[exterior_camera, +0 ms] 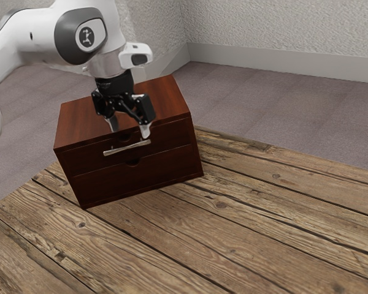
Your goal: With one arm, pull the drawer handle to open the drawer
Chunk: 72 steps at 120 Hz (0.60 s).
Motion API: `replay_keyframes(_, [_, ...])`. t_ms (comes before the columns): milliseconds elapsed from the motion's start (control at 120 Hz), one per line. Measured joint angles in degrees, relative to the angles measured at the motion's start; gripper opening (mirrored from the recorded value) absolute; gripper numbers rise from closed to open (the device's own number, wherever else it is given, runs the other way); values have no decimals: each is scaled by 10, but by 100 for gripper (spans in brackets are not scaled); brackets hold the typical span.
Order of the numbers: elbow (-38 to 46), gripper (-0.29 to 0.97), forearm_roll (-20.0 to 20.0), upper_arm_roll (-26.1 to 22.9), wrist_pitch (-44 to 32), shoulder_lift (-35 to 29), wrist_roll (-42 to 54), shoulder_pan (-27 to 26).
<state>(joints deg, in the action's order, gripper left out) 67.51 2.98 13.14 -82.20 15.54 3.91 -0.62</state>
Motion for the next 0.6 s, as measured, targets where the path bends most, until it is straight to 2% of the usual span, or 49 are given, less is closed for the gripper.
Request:
replay_keyframes(208, [-2, 68, 2, 0, 13, -1, 17, -1])
replay_keyframes(325, [-33, 68, -1, 1, 20, -54, 24, -7])
replay_keyframes(408, [-47, 68, -2, -6, 28, -70, 29, -11])
replay_keyframes(600, [-41, 68, -8, -10, 29, -42, 37, -2])
